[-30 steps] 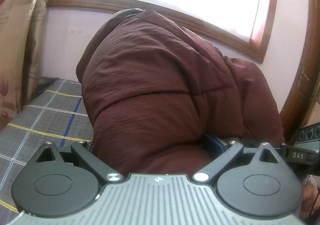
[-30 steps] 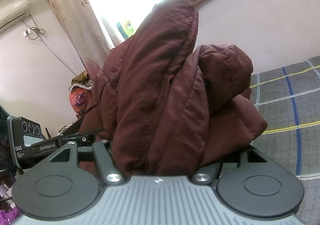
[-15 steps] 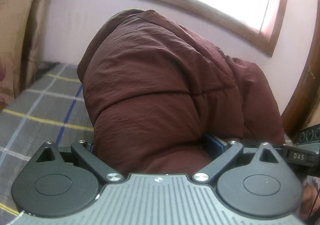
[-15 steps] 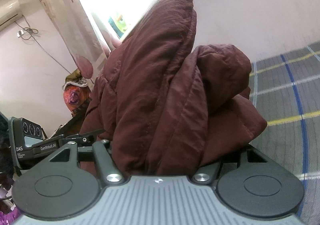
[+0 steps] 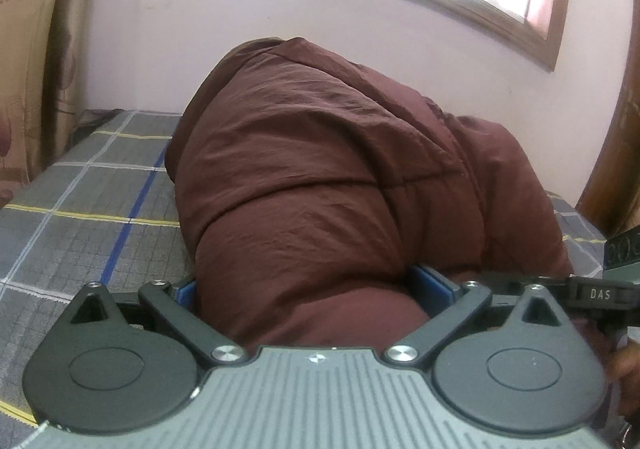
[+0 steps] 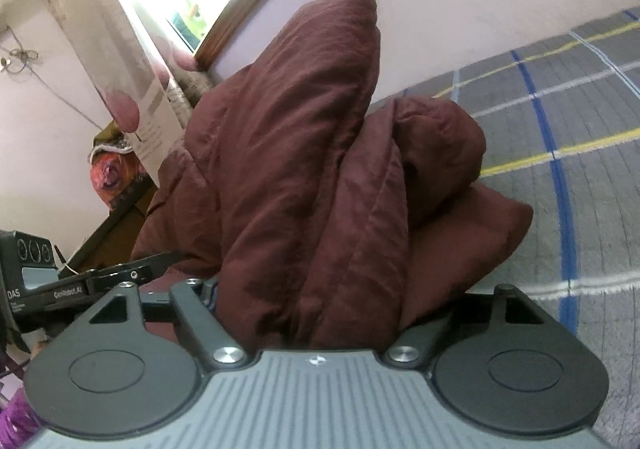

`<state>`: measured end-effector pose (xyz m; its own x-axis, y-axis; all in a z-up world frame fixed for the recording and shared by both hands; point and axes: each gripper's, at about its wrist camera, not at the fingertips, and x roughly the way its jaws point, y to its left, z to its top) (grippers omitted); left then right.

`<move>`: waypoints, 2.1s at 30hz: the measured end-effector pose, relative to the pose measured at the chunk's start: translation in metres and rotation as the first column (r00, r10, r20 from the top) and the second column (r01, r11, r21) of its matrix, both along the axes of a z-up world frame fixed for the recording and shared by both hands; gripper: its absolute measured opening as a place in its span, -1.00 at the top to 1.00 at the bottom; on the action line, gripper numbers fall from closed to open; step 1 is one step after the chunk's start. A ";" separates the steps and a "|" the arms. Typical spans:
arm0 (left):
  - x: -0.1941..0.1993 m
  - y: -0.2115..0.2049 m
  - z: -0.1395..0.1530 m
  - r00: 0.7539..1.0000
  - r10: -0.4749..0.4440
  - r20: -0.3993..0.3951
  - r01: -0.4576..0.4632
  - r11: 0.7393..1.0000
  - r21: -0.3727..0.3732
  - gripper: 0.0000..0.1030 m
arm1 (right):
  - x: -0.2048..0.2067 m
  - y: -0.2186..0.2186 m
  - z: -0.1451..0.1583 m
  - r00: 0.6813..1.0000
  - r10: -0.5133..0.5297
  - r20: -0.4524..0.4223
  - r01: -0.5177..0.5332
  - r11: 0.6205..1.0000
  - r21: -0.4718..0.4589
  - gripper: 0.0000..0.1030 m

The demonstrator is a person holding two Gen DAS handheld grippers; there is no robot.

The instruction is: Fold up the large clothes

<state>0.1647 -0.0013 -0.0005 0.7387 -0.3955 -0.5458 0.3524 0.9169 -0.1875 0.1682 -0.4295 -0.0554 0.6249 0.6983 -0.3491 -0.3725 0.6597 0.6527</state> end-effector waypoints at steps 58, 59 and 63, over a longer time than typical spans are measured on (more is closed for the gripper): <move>-0.155 -0.032 0.078 0.945 0.279 0.171 -0.307 0.936 0.172 -1.00 | -0.180 0.069 0.086 0.918 -0.330 0.221 0.395 0.810 -0.433 -1.00; -0.156 -0.031 0.076 0.951 0.280 0.133 -0.300 0.938 0.173 -1.00 | -0.182 0.069 0.084 0.924 -0.328 0.198 0.382 0.822 -0.422 -1.00; -0.157 -0.025 0.063 0.942 0.334 -0.038 -0.323 0.929 0.181 -1.00 | -0.187 0.076 0.072 0.939 -0.324 0.116 0.341 0.829 -0.444 -1.00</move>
<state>0.0074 -0.0260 0.0630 0.7706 -0.0340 -0.6364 0.0180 0.9993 -0.0316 -0.0190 -0.3530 0.0169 0.8081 0.2172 -0.5475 -0.0940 0.9652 0.2441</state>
